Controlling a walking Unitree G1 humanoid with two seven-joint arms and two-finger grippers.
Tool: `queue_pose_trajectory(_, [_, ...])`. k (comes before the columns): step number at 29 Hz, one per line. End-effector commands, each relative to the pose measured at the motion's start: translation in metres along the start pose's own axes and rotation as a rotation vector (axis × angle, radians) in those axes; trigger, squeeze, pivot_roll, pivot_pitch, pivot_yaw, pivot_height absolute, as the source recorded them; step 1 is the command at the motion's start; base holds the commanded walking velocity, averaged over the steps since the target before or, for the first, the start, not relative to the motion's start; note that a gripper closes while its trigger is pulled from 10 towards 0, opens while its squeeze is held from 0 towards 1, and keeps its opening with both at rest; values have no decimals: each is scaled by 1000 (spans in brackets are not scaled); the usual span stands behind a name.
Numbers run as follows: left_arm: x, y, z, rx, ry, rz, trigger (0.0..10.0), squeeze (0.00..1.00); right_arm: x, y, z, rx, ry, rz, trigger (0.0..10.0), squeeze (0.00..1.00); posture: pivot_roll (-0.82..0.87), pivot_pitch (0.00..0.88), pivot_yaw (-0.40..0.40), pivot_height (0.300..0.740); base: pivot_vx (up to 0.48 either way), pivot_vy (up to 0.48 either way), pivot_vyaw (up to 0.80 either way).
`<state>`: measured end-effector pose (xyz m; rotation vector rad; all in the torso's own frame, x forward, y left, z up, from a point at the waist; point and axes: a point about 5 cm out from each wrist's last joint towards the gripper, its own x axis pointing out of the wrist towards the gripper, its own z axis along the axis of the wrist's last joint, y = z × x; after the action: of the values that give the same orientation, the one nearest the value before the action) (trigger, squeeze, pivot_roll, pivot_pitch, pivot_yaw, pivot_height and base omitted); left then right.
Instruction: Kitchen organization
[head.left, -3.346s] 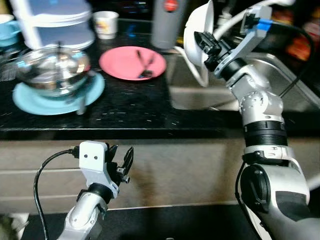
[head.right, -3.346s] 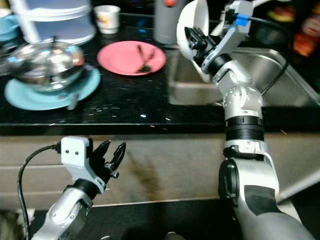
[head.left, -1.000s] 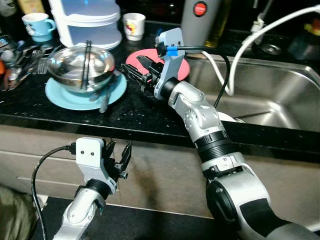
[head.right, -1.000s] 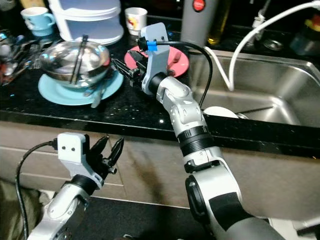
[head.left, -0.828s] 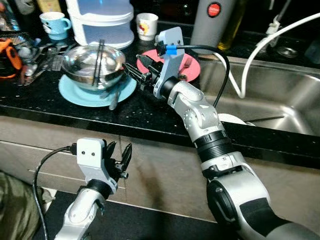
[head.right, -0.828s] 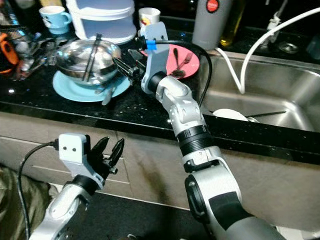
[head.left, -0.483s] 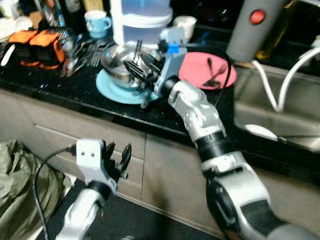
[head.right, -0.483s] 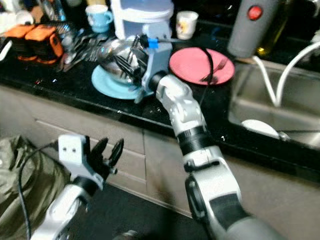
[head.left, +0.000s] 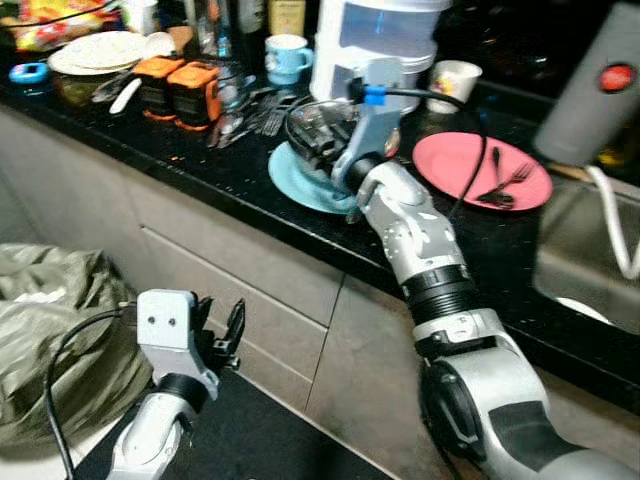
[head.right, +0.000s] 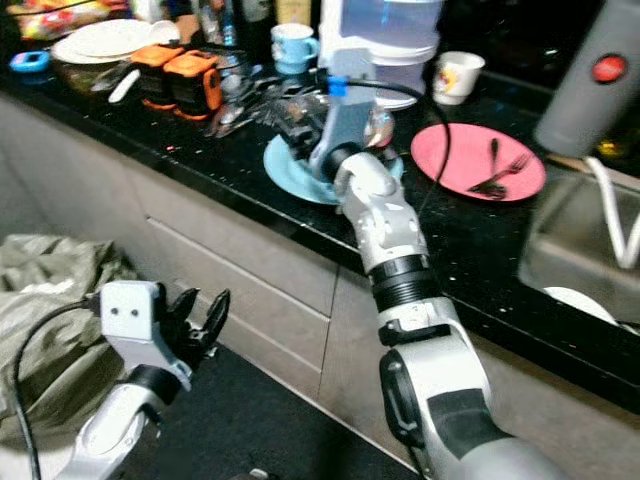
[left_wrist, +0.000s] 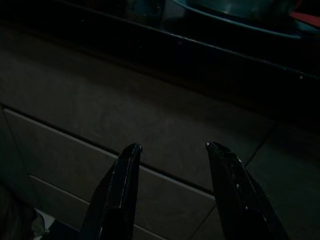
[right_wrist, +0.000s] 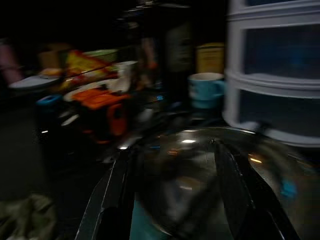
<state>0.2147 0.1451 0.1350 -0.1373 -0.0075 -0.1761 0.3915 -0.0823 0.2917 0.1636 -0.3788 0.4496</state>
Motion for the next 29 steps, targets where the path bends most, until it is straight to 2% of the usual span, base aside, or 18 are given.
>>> queue_pose_trajectory(1, [-6, 3, -2, 20, 22, 3, 10000, 0, -7, -13, -7, 31, 22, -50, 10000, 0, 168, 18, -75, 740, 0, 0, -700])
queue_pose_trajectory(5, [-11, 5, -3, 20, 31, 11, 10000, 0, -12, -24, -9, 30, 37, -81, 10000, 0, 167, 15, -72, 740, 0, 0, -800])
queue_pose_trajectory(9, [-10, 5, -3, 22, 31, 14, 10000, 0, -15, -25, -10, 24, 39, -78, 10000, 0, 164, 16, -70, 740, 0, 0, -400])
queue_pose_trajectory(10, [-10, 5, -2, 25, 31, 16, 10000, 0, -16, -24, -11, 19, 41, -66, 10000, 0, 164, 16, -70, 740, 0, 0, 0])
queue_pose_trajectory(11, [-10, 6, -1, 31, 26, 22, 10000, 0, -22, -18, -15, 37, 41, 32, 10000, 0, 168, 19, -74, 740, 0, 0, 0])
queue_pose_trajectory(12, [-10, 6, -1, 31, 26, 22, 10000, 0, -22, -18, -15, 37, 41, 32, 10000, 0, 168, 19, -74, 740, 0, 0, 0])
queue_pose_trajectory(15, [-10, 11, 3, 38, 14, 39, 10000, 0, -42, -6, -18, 154, 14, 240, 10000, 0, 167, 23, -75, 740, 0, 0, 0])
queue_pose_trajectory(18, [-12, 16, 3, 48, 18, 51, 10000, 0, -57, -10, -20, 211, 15, 286, 10000, 0, 162, 29, -71, 740, 0, 0, 0])
queue_pose_trajectory(20, [-13, 20, 3, 60, 23, 58, 10000, 0, -70, -17, -23, 250, 17, 269, 10000, 0, 156, 34, -63, 740, 0, 0, 0])
queue_pose_trajectory(21, [-13, 20, 3, 60, 23, 58, 10000, 0, -70, -17, -23, 250, 17, 269, 10000, 0, 156, 34, -63, 740, 0, 0, 0])
queue_pose_trajectory(23, [-11, 23, 6, 73, 17, 60, 10000, 0, -91, -23, -33, 343, 7, 203, 10000, 0, 153, 32, -58, 740, 0, 0, 0])
queue_pose_trajectory(27, [-10, 22, 7, 74, 14, 59, 10000, 0, -101, -21, -40, 415, 9, 192, 10000, 0, 155, 34, -58, 740, 0, 0, 0])
queue_pose_trajectory(28, [-10, 21, 8, 79, 12, 56, 10000, 0, -113, -19, -49, 483, 18, 166, 10000, 0, 159, 34, -60, 740, 0, 0, 0])
queue_pose_trajectory(29, [-10, 21, 8, 79, 12, 56, 10000, 0, -113, -19, -49, 483, 18, 166, 10000, 0, 159, 34, -60, 740, 0, 0, 0])
